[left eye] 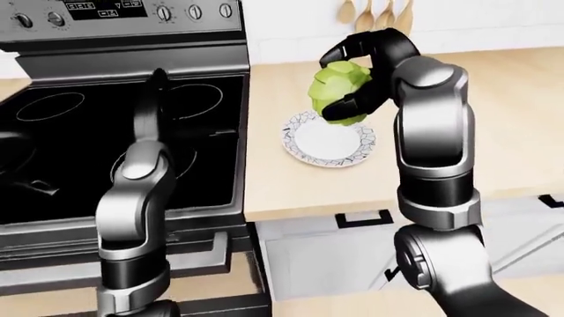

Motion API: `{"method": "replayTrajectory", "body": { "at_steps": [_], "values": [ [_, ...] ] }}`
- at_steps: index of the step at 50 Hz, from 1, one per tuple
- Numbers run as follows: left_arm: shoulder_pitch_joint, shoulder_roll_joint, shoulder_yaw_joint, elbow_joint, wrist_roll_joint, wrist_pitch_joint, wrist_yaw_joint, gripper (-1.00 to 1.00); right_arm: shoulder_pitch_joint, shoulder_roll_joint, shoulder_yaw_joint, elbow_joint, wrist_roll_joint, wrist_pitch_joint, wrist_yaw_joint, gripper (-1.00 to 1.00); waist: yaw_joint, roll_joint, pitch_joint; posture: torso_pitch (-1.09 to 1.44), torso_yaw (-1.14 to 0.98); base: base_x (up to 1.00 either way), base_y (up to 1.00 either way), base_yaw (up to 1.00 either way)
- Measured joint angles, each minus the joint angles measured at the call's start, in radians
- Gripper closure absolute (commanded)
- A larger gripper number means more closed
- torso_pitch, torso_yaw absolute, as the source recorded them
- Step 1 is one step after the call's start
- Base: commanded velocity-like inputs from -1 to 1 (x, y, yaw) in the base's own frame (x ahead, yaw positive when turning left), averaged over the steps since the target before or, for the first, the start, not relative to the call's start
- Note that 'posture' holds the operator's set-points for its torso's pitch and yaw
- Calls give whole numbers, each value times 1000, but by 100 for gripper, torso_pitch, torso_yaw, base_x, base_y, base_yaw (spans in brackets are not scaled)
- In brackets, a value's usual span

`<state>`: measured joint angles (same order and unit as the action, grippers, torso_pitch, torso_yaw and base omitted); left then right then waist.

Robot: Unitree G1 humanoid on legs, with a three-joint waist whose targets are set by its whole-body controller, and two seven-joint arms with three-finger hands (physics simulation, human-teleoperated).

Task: Pick the artichoke from the plate and place it in the pan.

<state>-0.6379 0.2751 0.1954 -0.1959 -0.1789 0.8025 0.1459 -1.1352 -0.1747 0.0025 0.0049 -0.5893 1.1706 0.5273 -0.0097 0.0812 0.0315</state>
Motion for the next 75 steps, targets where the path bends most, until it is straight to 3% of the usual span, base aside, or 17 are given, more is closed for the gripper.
{"method": "replayTrajectory", "body": {
  "at_steps": [2,7,12,18,23,30,39,40,45,49,52,58,63,68,71,73,75],
  "values": [
    [6,5,10,2,4,1,2,-100,3,8,12,-11,11,-5,4,100,5,-21,21,0,0,0,0,0],
    [-5,11,16,-7,11,13,8,-100,4,10,16,-6,37,-14,5,100,14,-48,19,0,0,0,0,0],
    [-10,9,15,-13,14,1,7,-100,-3,-6,8,-10,39,-18,-6,100,28,-110,26,0,0,0,0,0],
    [5,-3,-6,8,9,8,-2,-100,21,-13,-7,10,36,-10,-17,100,10,-65,23,0,0,0,2,0],
    [-7,-4,-11,8,13,3,-5,-100,20,-20,-9,24,38,-4,-21,100,-4,-13,-2,0,0,0,7,0],
    [2,4,11,1,25,0,1,-100,15,-8,14,-10,50,-16,-11,100,-2,-15,-3,0,0,0,10,0],
    [-1,3,7,-12,26,2,-3,-100,31,-10,9,-24,46,-14,-14,100,-10,-125,-4,0,0,0,18,0],
    [6,-6,3,-15,27,0,-3,-100,38,-14,6,-28,45,-13,-14,100,-18,-110,0,0,0,0,20,0],
    [11,-13,-18,0,21,12,-14,-100,54,-15,-7,-3,34,1,-24,100,-1,-102,-11,0,0,0,19,0],
    [9,-12,-9,-20,26,-1,-13,-100,57,-15,-7,-23,35,-10,-28,100,-1,-49,1,0,0,0,19,0],
    [7,-10,-8,-23,28,-5,-14,-100,49,-17,-6,-20,35,-8,-26,100,-6,10,-1,0,0,0,23,0],
    [19,-3,12,3,41,5,-6,-100,57,6,24,-11,59,-13,-11,100,4,-45,6,0,0,0,31,0],
    [-1,-6,-1,-8,39,-3,-10,-100,42,-9,7,-18,54,-21,-18,100,-6,-115,5,0,0,0,30,0],
    [-1,-21,-29,5,30,5,-19,-100,59,-28,-13,-9,30,-9,-23,100,-12,-104,-9,0,0,0,21,17],
    [-9,-17,-24,-3,29,-4,-22,-100,50,-29,-16,-14,20,-10,-26,100,-14,-32,11,0,0,0,0,43],
    [-8,-9,-12,-9,33,-7,-19,-100,42,-20,-7,-20,20,-17,-24,100,-5,8,5,0,0,0,0,44],
    [4,-4,7,-2,41,-3,-12,-100,53,-3,17,-16,31,-22,-14,100,13,-3,5,0,0,0,0,45]
  ]
}}
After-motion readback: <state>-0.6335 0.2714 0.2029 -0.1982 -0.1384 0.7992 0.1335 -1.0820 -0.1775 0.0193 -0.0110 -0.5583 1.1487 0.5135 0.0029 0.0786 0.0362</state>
